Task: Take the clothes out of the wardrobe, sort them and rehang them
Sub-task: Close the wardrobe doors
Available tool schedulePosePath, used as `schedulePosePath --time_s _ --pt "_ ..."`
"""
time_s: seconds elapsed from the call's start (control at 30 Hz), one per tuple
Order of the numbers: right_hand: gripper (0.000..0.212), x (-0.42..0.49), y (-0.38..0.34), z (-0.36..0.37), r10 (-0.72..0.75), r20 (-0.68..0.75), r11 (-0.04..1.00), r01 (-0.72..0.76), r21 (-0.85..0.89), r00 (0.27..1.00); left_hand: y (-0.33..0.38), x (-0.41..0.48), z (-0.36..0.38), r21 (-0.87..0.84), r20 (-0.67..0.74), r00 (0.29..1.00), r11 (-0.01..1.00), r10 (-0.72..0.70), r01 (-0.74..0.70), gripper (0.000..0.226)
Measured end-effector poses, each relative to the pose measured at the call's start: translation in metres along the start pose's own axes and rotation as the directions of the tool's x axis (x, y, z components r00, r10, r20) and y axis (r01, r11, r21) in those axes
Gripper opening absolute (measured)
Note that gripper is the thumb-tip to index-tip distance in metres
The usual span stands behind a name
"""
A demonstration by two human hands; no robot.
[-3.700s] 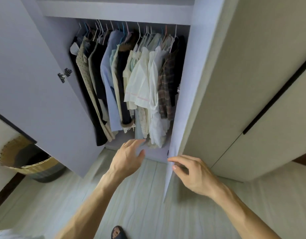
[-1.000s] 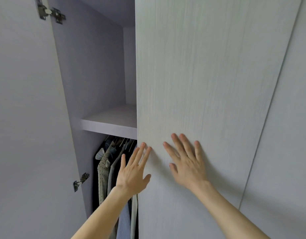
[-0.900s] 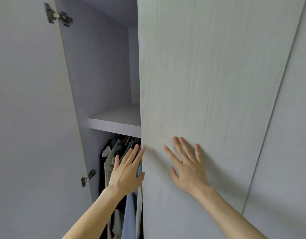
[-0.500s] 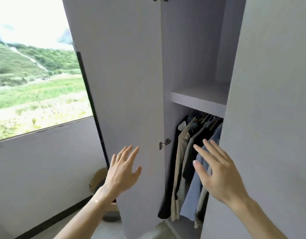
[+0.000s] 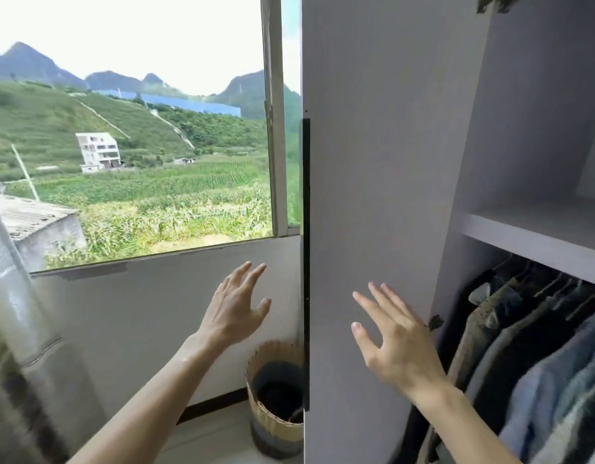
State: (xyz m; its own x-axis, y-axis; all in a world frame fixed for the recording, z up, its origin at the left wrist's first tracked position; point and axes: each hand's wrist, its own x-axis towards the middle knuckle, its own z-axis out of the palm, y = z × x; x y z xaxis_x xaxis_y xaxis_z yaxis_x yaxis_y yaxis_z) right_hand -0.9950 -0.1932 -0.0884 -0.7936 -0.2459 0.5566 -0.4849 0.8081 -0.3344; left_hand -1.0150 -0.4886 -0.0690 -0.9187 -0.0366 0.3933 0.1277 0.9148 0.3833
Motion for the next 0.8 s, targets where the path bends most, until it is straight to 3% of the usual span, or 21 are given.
schedulePosePath --time_s 0.1,0.2,0.3,0.4,0.6,0.8 --pt "0.060 0.047 -0.013 0.028 0.017 0.003 0.999 -0.017 -0.028 1.000 -0.014 0.051 -0.007 -0.086 -0.003 0.999 0.995 0.049 -0.049 0.068" --pt "0.067 0.091 -0.025 0.052 0.059 0.010 0.997 -0.059 -0.055 0.998 -0.015 0.102 -0.010 -0.281 0.005 0.997 0.956 0.082 -0.077 0.061" --pt "0.077 0.122 -0.034 0.074 0.134 -0.031 0.990 -0.135 -0.034 0.990 -0.006 0.143 -0.007 -0.553 0.064 0.989 0.829 0.135 -0.077 0.051" --pt "0.086 0.143 -0.040 0.096 0.154 -0.095 0.988 -0.156 -0.013 0.983 0.003 0.169 0.003 -0.704 0.147 0.966 0.709 0.214 -0.049 0.049" --pt "0.089 0.162 -0.027 0.134 0.107 -0.247 0.975 -0.151 -0.165 0.963 0.007 0.186 0.028 -0.850 0.258 0.936 0.517 0.238 0.103 0.040" --pt "0.081 0.154 -0.018 0.142 0.066 -0.319 0.983 -0.117 -0.144 0.945 0.000 0.184 0.032 -0.854 0.260 0.931 0.511 0.256 0.098 0.053"
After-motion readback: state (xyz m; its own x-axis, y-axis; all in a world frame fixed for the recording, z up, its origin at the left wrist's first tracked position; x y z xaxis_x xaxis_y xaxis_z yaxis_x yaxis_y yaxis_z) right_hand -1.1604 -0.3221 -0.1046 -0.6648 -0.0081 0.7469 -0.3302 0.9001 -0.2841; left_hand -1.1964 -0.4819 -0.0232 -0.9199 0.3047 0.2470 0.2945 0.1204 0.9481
